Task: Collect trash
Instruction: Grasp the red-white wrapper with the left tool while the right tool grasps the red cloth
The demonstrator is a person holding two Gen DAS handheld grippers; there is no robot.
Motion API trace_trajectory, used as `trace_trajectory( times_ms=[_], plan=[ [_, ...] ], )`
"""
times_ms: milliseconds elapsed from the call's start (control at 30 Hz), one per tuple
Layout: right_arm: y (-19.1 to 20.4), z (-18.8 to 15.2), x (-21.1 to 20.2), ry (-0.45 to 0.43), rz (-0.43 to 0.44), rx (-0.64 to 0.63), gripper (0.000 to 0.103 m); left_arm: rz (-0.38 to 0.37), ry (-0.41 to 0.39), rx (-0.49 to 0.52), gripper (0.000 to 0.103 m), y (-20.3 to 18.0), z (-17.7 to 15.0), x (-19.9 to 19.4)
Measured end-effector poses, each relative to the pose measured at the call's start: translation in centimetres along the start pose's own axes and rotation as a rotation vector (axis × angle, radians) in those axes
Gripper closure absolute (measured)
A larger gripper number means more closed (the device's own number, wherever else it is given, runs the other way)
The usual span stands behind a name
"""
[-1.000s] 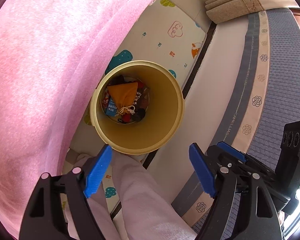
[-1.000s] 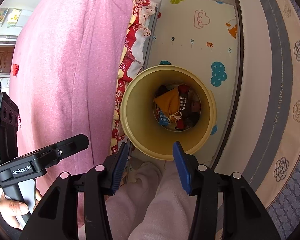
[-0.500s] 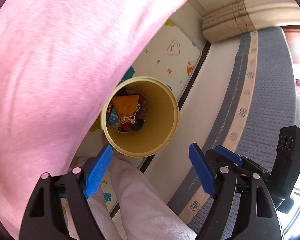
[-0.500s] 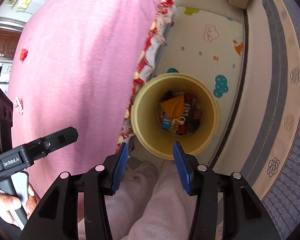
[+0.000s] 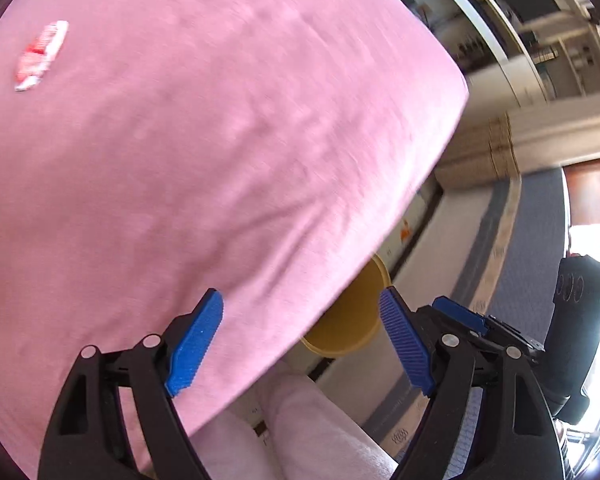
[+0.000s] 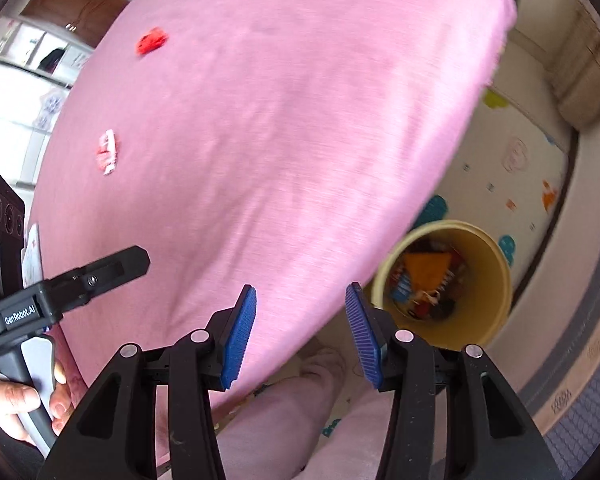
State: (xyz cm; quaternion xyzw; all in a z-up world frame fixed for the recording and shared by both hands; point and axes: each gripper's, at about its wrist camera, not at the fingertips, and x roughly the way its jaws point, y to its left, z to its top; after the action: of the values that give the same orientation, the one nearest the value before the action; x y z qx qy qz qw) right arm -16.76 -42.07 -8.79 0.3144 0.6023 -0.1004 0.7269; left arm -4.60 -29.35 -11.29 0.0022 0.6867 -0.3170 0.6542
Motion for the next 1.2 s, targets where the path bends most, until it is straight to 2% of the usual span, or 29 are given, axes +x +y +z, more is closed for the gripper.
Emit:
trace_trajectory(
  times_ms=[267, 433, 533, 667, 800, 1033, 1200],
  plan=[
    [10.3, 2.4, 3.3, 0.015, 0.033, -0.159, 0.056, 0.047, -0.128, -0.121, 0.022, 9.7, 1.6, -6.2],
    [14.8, 4.7, 4.7, 0.024, 0.042, -0.250, 0.050, 0.075, -0.169, -0.188, 0.021, 14.2, 2.9, -8.1],
    [16.8, 6.9, 5.7, 0.027, 0.055, -0.288, 0.043, 0.100, -0.189, -0.222, 0.019, 16.2, 3.6, -8.6],
    [19.2, 10.3, 7.2, 0.037, 0.058, -0.340, 0.038, 0.143, -0.194, -0.263, 0.019, 18.6, 6.1, -8.4],
    [21.0, 14.2, 9.4, 0.060, 0.034, -0.390, 0.037, 0.181, -0.190, -0.283, 0.019, 20.5, 10.1, -7.7],
    [22.3, 20.2, 12.4, 0.055, 0.006, -0.439, 0.029, 0.254, -0.158, -0.278, 0.019, 23.0, 17.1, -4.5],
    [22.6, 23.7, 15.4, 0.105, 0.013, -0.429, 0.029, 0.294, -0.136, -0.291, 0.019, 25.3, 21.1, -2.5]
  ],
)
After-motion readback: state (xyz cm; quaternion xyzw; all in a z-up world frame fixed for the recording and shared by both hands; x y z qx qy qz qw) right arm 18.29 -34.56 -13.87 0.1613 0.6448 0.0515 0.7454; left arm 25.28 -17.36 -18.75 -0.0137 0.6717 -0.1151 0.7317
